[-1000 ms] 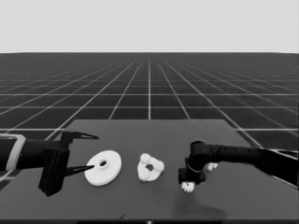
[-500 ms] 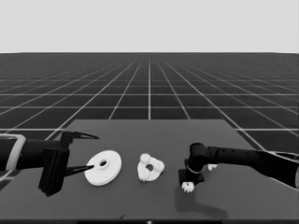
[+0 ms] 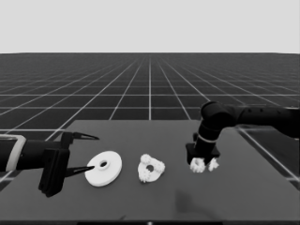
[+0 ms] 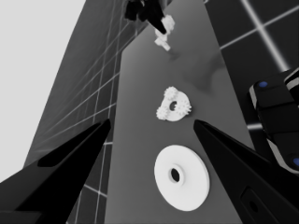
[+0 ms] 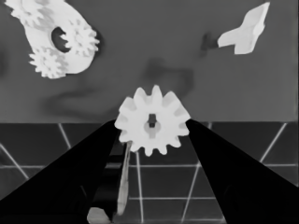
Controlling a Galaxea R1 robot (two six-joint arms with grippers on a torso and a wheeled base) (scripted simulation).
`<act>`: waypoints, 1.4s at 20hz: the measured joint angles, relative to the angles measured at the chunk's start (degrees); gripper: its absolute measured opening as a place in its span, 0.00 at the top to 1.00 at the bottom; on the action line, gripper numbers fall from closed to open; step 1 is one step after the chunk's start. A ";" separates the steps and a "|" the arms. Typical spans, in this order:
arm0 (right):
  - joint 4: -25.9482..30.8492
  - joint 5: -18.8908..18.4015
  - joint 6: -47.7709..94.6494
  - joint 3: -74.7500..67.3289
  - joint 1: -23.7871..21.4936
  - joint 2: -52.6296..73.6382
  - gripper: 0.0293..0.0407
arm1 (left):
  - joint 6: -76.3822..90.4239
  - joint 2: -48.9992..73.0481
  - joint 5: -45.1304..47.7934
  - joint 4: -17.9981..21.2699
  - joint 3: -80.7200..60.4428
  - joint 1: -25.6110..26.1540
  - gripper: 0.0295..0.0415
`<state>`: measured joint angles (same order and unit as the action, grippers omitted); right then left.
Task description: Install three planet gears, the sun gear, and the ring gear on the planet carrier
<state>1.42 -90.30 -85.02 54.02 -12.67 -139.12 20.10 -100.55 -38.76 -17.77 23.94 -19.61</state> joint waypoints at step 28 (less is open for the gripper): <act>-17.03 4.38 8.57 48.40 18.29 -37.86 0.86 | 0.00 0.00 0.00 0.00 0.00 0.00 0.25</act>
<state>-15.61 -85.93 -76.45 102.42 5.62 -176.98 20.10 -100.55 -38.76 -17.77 23.94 -19.61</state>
